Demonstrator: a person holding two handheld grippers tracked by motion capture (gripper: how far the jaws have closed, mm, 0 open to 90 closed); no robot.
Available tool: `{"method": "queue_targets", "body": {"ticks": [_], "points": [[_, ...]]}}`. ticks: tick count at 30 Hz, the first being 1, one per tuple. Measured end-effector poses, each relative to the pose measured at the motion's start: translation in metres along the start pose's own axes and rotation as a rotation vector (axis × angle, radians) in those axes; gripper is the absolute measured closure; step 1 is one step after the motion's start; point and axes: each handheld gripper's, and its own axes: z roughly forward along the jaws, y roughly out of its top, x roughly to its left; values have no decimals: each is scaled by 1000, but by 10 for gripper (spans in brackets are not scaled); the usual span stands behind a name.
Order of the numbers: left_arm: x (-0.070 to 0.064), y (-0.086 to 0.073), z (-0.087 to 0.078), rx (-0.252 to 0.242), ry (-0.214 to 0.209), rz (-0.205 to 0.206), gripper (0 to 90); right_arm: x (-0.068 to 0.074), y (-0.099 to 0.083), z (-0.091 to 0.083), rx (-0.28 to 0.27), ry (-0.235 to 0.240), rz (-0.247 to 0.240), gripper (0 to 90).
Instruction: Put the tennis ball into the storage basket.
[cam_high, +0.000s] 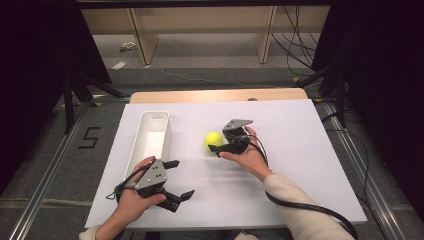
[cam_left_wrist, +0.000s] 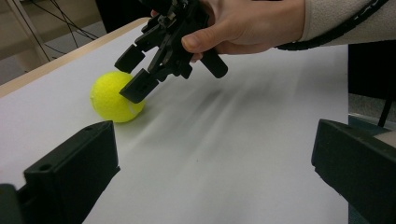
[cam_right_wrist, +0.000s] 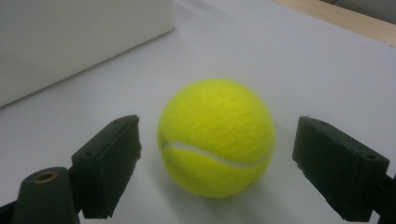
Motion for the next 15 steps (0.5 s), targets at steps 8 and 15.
{"method": "queue_targets", "body": {"ticks": [8, 15], "points": [[0, 0, 0, -2, 0, -1, 1, -2, 1, 10, 10, 3, 18, 157], [0, 0, 0, -1, -1, 0, 0, -1, 0, 17, 29, 6, 16, 157]]}}
